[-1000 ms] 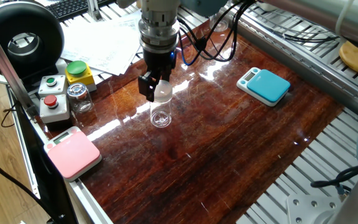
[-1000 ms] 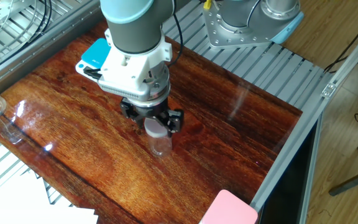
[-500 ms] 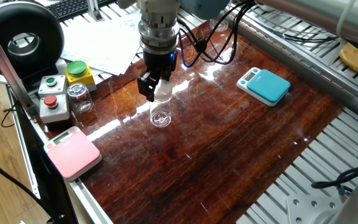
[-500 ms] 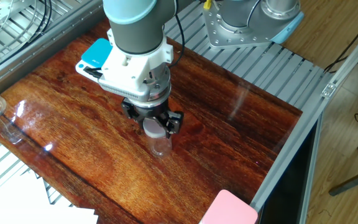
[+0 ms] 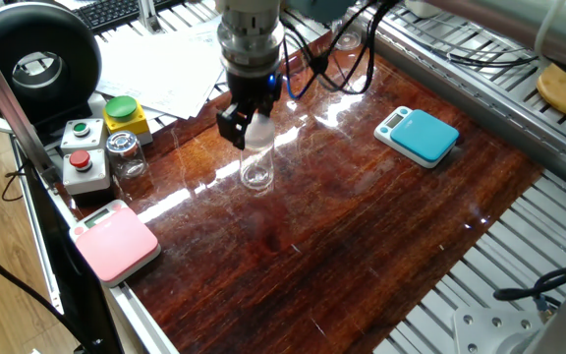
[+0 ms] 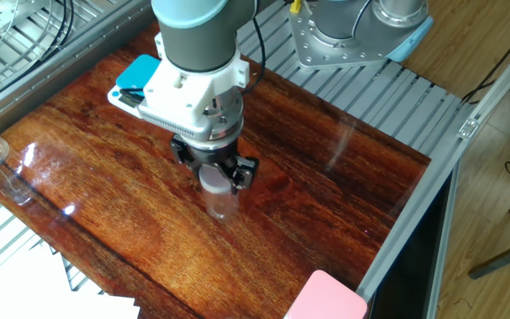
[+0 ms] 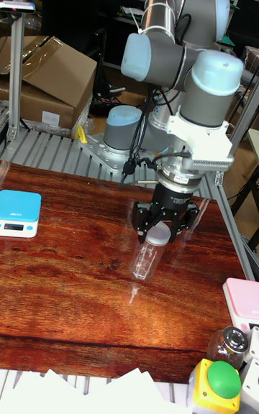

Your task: Place the block on the scale

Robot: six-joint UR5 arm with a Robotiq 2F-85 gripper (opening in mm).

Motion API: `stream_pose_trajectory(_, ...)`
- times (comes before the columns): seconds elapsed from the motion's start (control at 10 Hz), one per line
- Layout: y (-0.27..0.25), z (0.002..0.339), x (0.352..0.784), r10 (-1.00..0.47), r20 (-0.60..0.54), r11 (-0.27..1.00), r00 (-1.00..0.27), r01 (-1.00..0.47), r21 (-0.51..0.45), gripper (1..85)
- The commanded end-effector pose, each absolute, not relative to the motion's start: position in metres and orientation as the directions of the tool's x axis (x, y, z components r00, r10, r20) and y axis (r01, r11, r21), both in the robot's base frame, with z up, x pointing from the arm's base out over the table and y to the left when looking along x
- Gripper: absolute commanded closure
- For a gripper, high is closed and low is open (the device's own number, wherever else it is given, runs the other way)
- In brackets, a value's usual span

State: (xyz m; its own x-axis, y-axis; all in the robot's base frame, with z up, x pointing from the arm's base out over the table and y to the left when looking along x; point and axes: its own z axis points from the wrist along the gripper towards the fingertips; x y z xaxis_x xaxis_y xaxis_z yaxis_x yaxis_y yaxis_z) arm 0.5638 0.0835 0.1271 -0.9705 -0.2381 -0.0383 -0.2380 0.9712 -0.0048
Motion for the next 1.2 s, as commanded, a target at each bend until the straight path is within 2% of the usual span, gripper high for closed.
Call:
stream_pose_trajectory(0.0, 0.053, 0.165, 0.564, -0.272, -0.021, 0.962, -0.962, -0.272, -0.023, 59.3)
stream_pose_trajectory(0.3, 0.011, 0.189, 0.557, -0.323, -0.009, 0.946, -0.946, -0.323, -0.012, 59.3)
stream_pose_trajectory(0.6, 0.002, 0.19, 0.551, -0.326, -0.007, 0.945, -0.945, -0.326, -0.004, 59.0)
stream_pose_trajectory(0.8, -0.001, 0.19, 0.547, -0.214, 0.009, 0.977, -0.977, -0.214, -0.01, 61.7)
stream_pose_trajectory(1.0, -0.003, 0.191, 0.566, -0.089, -0.063, 0.996, -0.994, -0.087, -0.028, 63.7)
stream_pose_trajectory(1.1, -0.017, 0.191, 0.567, -0.077, -0.062, 0.994, -0.995, -0.072, -0.08, 73.3)
